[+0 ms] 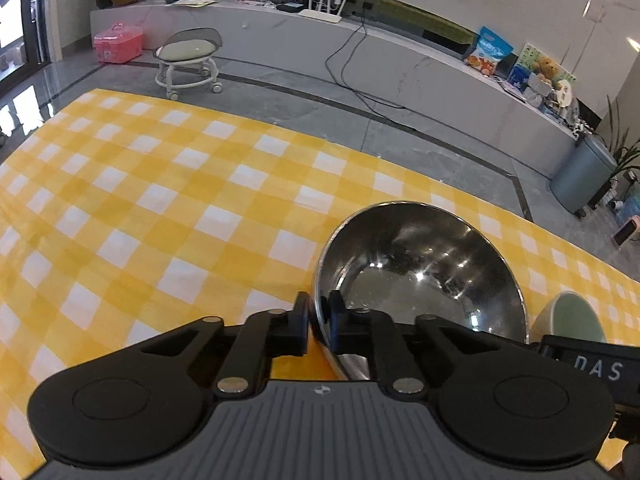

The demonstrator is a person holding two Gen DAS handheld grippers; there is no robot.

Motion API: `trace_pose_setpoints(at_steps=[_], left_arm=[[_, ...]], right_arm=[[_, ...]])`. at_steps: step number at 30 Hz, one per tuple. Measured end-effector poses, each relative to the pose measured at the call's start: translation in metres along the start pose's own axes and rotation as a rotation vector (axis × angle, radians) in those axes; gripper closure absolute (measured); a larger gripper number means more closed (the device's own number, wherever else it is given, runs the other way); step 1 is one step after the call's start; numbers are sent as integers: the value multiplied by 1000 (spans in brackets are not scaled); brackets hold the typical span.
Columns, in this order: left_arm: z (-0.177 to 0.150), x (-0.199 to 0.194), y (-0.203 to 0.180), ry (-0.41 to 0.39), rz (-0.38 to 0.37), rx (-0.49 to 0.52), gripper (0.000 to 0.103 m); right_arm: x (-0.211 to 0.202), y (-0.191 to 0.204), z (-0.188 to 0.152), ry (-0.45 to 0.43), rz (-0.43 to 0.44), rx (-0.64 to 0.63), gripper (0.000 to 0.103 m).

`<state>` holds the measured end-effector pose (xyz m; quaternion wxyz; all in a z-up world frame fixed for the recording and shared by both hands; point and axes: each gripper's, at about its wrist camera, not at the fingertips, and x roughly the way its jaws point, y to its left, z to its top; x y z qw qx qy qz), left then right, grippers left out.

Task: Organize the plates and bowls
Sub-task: 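Move the left gripper to the orange bowl and grasp its rim, then carry the orange bowl over the blue bowl with the left gripper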

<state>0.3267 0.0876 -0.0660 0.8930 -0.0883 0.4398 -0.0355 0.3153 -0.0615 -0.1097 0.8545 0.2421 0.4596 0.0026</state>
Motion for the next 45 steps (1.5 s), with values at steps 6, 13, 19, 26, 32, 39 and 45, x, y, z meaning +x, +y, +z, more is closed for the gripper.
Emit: trace_pose_setpoints(at_steps=[6, 13, 19, 26, 32, 39, 45], left_arm=[[-1, -12, -3, -14, 6, 6, 94], [-11, -44, -10, 6, 57, 51, 93], [-27, -80, -14, 26, 78, 60, 93], [-51, -116, -33, 95, 64, 125, 92], [-74, -143, -52, 164, 39, 169, 91], [-98, -178, -80, 244, 27, 238, 91], [-110, -201, -108, 313, -24, 246, 90]], right_arm=[[-10, 2, -3, 35, -14, 21, 89], [-34, 0, -11, 49, 22, 15, 91], [-68, -2, -35, 67, 44, -34, 92], [-114, -22, -66, 108, 50, -83, 92], [-158, -48, -87, 149, 44, -108, 92], [-203, -75, -108, 219, 34, -144, 93], [-245, -97, -111, 250, 10, -182, 94]])
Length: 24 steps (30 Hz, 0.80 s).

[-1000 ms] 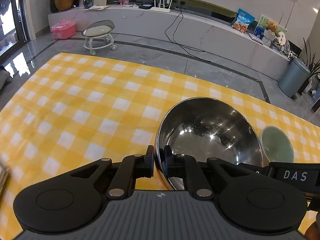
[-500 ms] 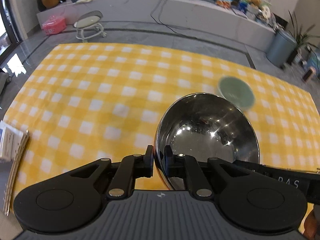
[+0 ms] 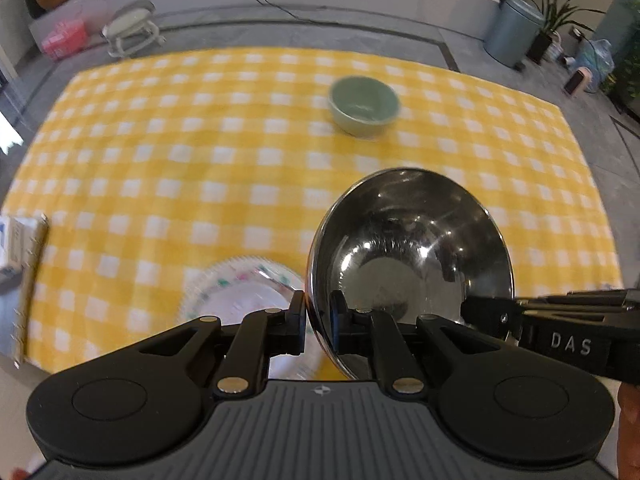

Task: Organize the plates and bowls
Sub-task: 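Carry the orange bowl over the blue bowl with the left gripper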

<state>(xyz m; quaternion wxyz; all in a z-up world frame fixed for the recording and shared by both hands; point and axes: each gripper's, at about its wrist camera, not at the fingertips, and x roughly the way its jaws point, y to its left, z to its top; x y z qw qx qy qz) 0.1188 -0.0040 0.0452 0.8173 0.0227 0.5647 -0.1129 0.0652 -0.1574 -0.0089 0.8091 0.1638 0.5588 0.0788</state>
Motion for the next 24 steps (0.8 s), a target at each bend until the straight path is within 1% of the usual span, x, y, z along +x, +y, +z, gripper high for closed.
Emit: trace_pose_setpoints(at_steps=[5, 8, 11, 15, 19, 24], left_arm=[[-9, 0, -24, 26, -60, 2, 90], [-16, 10, -39, 48, -76, 9, 90], [-25, 23, -49, 83, -86, 15, 90], [-34, 37, -58, 107, -84, 33, 90], [-39, 48, -63, 138, -74, 55, 90], [-39, 55, -69, 135, -50, 94, 90]], right_arm=[[-28, -17, -11, -21, -57, -33, 94], [-32, -32, -19, -17, -86, -30, 95], [-28, -46, -28, -6, -108, -16, 96], [-19, -58, -41, -8, -135, -9, 96], [-10, -62, -53, -50, -155, -7, 97], [-2, -64, -61, -85, -174, -11, 97]])
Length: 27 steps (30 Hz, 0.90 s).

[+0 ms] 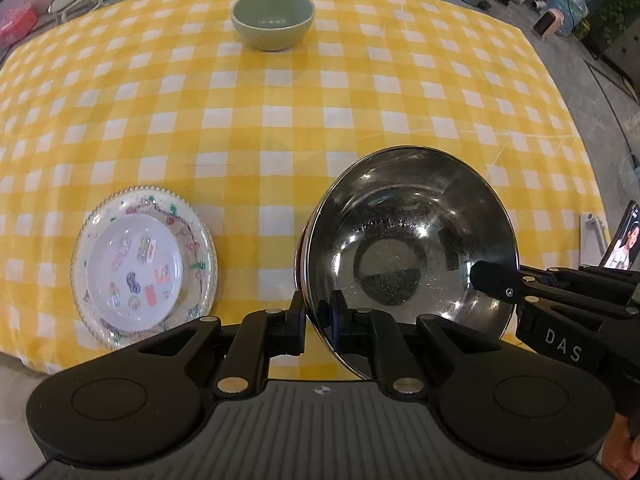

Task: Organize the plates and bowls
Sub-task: 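Carry the orange bowl over the blue bowl with the left gripper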

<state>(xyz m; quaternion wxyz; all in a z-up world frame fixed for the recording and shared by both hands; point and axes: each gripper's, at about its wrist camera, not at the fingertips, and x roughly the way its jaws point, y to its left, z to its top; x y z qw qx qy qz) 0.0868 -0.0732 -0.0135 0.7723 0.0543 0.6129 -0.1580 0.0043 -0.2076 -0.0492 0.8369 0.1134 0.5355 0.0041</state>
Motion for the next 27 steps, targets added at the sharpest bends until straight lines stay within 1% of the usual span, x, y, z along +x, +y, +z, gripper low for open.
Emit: trace_pose_setpoints(at_steps=[4, 9, 16, 23, 25, 27], left_arm=[[2, 5, -5, 6, 13, 30, 89], [3, 8, -10, -10, 43, 70, 89], [4, 9, -9, 5, 52, 100, 88], [3, 6, -6, -21, 41, 128, 88], [4, 4, -4, -26, 28, 127, 88], [4, 2, -3, -34, 17, 127, 88]], right_arm=[[4, -4, -1, -20, -5, 1, 97], [8, -8, 0, -14, 6, 6, 97], [11, -5, -1, -12, 3, -8, 96], [7, 1, -2, -35, -25, -49, 96], [6, 1, -1, -40, -30, -52, 92], [4, 0, -1, -48, -33, -47, 91]])
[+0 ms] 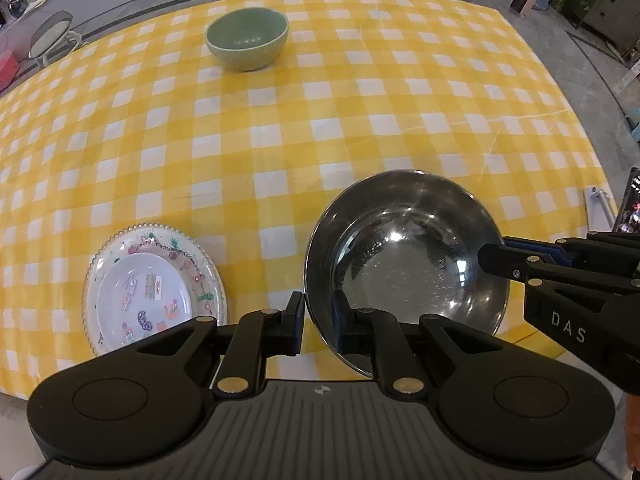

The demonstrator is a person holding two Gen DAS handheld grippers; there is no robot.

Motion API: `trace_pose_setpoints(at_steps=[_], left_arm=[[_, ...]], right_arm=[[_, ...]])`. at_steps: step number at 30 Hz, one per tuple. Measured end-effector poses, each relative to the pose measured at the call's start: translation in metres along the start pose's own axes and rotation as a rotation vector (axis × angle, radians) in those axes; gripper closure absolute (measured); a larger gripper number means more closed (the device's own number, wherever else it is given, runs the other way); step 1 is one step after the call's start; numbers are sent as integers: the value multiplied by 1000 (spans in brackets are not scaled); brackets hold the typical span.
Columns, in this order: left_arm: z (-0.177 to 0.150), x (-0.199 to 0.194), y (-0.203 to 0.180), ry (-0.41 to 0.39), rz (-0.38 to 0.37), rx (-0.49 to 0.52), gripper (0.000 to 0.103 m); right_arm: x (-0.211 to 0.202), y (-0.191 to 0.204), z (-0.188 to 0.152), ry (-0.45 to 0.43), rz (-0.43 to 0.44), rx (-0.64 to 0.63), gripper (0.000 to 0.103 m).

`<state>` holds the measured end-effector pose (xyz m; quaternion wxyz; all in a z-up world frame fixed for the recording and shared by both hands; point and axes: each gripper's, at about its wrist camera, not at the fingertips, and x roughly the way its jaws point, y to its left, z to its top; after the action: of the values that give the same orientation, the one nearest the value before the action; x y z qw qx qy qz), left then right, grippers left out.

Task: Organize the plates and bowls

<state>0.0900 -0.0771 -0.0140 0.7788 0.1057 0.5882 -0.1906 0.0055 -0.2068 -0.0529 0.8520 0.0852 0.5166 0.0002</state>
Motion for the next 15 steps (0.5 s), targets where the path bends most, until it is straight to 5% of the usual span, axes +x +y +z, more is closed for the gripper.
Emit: trace_pose_setpoints(at_steps=[5, 7, 15], left_arm=[[1, -6, 1, -48, -15, 18, 81], [3, -10, 1, -75, -12, 34, 77], [11, -22, 1, -151, -20, 75, 73]], right_arm=[[-6, -1, 3, -29, -1, 11, 80], [-8, 0, 5, -48, 7, 13, 66], [-7, 3, 16, -77, 3, 3, 58]])
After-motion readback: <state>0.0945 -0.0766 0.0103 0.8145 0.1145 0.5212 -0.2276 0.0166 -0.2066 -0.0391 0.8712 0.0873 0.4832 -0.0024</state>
